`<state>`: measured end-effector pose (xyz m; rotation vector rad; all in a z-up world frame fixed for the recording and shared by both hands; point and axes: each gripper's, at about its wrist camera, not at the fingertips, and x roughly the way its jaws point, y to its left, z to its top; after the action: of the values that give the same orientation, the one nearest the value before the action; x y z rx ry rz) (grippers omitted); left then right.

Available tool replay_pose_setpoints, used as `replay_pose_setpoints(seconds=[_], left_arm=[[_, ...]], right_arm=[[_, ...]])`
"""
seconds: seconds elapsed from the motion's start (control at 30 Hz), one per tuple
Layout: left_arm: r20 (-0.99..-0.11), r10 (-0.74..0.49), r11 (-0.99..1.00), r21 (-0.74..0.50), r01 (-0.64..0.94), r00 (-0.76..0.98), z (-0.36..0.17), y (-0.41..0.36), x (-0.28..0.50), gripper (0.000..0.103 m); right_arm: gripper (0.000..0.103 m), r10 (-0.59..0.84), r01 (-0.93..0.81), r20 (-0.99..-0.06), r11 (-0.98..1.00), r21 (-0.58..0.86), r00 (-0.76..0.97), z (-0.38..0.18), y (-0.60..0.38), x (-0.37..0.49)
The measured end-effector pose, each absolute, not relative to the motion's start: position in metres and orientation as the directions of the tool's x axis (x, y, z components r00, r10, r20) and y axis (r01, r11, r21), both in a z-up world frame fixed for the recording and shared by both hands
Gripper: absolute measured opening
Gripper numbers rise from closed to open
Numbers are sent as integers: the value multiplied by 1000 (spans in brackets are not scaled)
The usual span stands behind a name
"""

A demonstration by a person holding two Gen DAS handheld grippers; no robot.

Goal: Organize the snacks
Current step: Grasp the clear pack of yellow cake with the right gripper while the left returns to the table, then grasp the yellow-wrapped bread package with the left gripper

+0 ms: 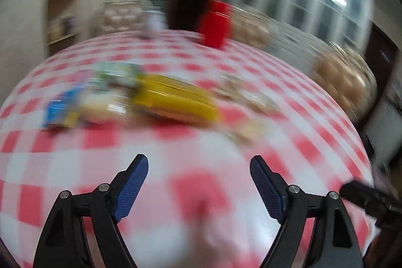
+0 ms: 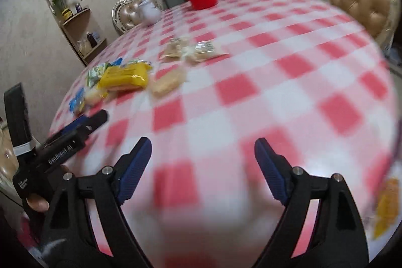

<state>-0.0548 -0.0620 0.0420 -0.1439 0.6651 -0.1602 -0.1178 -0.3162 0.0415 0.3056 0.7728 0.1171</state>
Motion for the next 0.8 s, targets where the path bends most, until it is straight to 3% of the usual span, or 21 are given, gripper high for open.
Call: replay_pose_setpoints(seconds=[0.1,0.23,0.4,0.5,0.57,0.63,0.67,0.8], left_arm=[[-592,-146,962,-272,-26,793,37,-19,-38,84],[-567,-205,883,-458,-99,798,30,19,-40,84],[-579,-196,887,-448,-107,792,28,18,-43,85],[-606,-216,886,-451,-107,766,22,19,-39,85],[-606,-224,884,-456,-103,763,20,19,-36,85],[-607,-234,884,-458,-95,760,19,20,-35,85],[-607,-243,882,-463,-88,757,18,20,-36,85],[-617,-265,873,-479,-87,741,16,21,-36,85]], right_arm=[[86,204,41,-700,948,316,684,32,-290,-73],[86,126,99,-757,965,244,641,19,-260,-18],[86,29,165,-787,972,165,616,21,-232,27],[86,-64,145,-798,989,30,600,17,-215,43],[77,-61,82,-793,997,-14,607,16,-213,43],[47,-45,34,-780,999,-30,625,18,-221,36],[42,-37,22,-776,999,-29,630,19,-227,33],[42,12,0,-778,1000,15,628,22,-262,16]])
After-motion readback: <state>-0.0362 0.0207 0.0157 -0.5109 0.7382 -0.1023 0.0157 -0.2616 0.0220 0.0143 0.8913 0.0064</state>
